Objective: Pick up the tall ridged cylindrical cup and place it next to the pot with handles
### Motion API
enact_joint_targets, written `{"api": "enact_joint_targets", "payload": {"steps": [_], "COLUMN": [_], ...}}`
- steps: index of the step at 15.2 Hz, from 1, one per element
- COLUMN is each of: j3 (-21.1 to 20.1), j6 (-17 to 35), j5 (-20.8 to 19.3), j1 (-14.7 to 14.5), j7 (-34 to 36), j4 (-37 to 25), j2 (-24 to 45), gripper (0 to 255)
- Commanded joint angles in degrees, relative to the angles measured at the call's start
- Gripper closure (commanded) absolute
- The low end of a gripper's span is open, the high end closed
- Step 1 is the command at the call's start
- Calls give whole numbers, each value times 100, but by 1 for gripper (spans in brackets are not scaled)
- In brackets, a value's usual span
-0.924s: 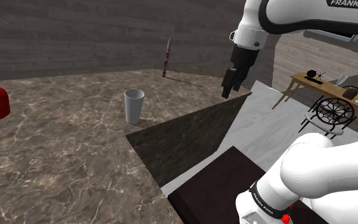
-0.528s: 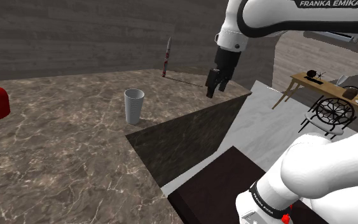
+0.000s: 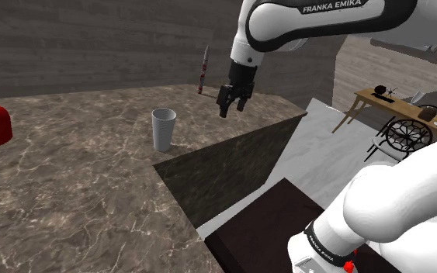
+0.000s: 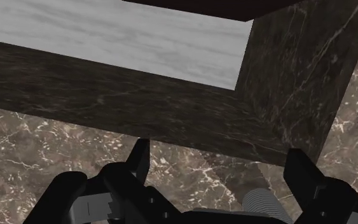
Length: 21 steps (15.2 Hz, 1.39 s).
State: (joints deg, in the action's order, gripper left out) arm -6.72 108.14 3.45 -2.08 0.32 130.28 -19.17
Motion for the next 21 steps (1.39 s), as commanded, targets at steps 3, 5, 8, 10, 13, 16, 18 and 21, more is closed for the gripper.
{"api": "enact_joint_targets", "payload": {"steps": [3, 5, 8, 10, 13, 16, 18, 21], "j3": [-125, -175, -240, -275, -314, -333, -333, -333], "j6": [394, 538, 704, 780, 841, 841, 979, 1182], "j5": [51, 55, 40, 18, -27, -70, -77, -88], "j1": [-52, -78, -123, -159, -227, -296, -305, -319], "j7": [185, 271, 400, 486, 610, 707, 711, 718], "j4": [-553, -868, -1394, -1782, -2426, -3017, -2930, -2810], "j2": [869, 1290, 1925, 2350, 2996, 3538, 3589, 3673], "gripper": [0, 0, 0, 0, 0, 0, 0, 0]}}
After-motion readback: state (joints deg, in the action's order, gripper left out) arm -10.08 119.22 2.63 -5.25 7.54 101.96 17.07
